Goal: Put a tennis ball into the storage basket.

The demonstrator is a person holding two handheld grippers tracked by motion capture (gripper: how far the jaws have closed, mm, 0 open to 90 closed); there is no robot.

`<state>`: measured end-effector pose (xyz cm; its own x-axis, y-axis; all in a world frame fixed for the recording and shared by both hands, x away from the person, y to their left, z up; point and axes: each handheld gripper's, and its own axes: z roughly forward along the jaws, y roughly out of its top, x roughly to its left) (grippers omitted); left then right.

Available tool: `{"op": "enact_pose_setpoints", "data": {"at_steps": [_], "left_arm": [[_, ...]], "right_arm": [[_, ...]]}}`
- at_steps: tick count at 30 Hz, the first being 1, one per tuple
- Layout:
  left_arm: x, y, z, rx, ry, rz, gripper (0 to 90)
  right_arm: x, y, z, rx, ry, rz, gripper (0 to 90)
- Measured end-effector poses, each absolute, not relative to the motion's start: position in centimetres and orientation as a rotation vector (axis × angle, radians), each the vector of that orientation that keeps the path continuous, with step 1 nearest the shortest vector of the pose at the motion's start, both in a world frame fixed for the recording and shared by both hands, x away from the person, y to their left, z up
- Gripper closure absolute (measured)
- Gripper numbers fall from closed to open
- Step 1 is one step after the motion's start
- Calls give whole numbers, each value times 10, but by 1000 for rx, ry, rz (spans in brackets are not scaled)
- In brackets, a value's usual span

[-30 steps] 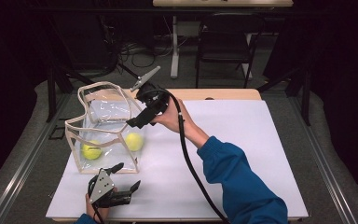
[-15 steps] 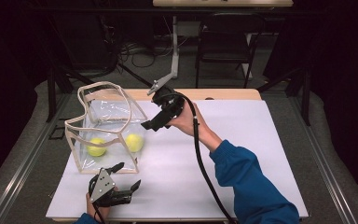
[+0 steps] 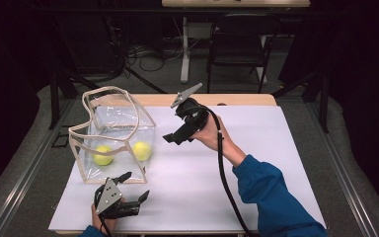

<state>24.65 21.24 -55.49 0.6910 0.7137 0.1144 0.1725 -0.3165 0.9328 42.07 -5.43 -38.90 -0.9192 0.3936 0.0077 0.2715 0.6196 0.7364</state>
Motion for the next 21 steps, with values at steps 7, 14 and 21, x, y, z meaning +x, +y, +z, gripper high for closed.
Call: {"op": "enact_pose_setpoints", "data": {"at_steps": [7, 14, 21], "left_arm": [[246, 212, -555, 1848, 689, 639, 160], [247, 212, -555, 1851, 690, 638, 160], [246, 212, -555, 1852, 691, 639, 160]], "right_arm": [[416, -72, -401, 587, 2662, 1171, 0], [409, -92, -409, 613, 2638, 1178, 0], [402, -109, -417, 644, 2627, 1180, 0]]}}
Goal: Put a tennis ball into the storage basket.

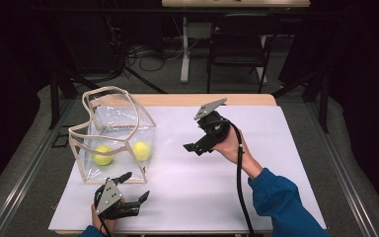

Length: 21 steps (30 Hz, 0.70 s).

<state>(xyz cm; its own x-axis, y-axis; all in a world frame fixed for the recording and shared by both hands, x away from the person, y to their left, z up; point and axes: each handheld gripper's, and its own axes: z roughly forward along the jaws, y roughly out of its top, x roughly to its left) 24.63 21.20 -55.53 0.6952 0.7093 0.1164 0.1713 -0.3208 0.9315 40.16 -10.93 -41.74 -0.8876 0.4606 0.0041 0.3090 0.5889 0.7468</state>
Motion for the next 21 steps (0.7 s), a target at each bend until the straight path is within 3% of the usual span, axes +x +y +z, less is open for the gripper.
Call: {"op": "enact_pose_setpoints", "data": {"at_steps": [21], "left_arm": [[247, 212, -555, 1850, 693, 641, 160]], "right_arm": [[385, -148, -445, 713, 2613, 1162, 0]]}}
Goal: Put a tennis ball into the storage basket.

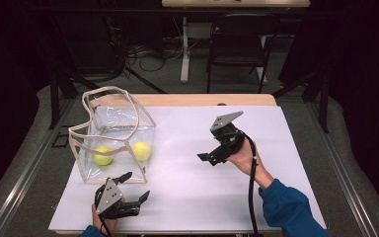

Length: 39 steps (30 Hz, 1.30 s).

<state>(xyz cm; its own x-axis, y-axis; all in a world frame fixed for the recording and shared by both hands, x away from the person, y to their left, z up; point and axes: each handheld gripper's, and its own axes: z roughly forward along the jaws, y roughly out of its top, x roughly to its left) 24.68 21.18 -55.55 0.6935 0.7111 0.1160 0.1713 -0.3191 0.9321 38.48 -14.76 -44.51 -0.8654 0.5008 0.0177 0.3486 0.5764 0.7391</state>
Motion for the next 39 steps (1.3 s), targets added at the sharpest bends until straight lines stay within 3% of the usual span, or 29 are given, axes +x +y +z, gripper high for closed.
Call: {"op": "enact_pose_setpoints", "data": {"at_steps": [39], "left_arm": [[246, 211, -555, 1850, 695, 644, 160]], "right_arm": [[352, -207, -492, 838, 2566, 1130, 0]]}}
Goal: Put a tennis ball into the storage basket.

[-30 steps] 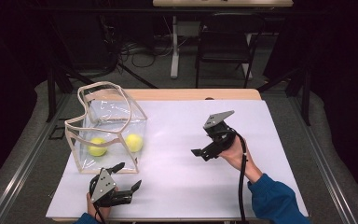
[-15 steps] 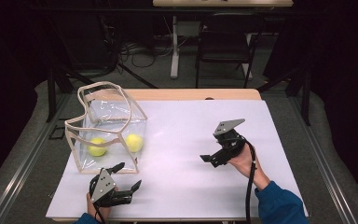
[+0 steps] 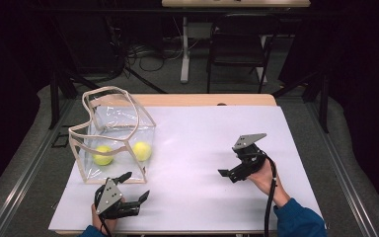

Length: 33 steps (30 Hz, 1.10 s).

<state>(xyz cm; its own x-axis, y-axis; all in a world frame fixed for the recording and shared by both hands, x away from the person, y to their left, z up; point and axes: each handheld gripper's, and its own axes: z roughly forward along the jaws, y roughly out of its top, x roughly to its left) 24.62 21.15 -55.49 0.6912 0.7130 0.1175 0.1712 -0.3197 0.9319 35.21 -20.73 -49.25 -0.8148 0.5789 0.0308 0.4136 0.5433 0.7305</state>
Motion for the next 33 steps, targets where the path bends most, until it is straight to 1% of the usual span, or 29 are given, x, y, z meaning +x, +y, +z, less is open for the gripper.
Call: {"op": "enact_pose_setpoints", "data": {"at_steps": [17, 33], "left_arm": [[246, 212, -555, 1851, 698, 648, 160], [247, 211, -555, 1856, 695, 649, 160]], "right_arm": [[334, -228, -513, 868, 2558, 1110, 0], [309, -247, -538, 921, 2554, 1082, 0]]}}
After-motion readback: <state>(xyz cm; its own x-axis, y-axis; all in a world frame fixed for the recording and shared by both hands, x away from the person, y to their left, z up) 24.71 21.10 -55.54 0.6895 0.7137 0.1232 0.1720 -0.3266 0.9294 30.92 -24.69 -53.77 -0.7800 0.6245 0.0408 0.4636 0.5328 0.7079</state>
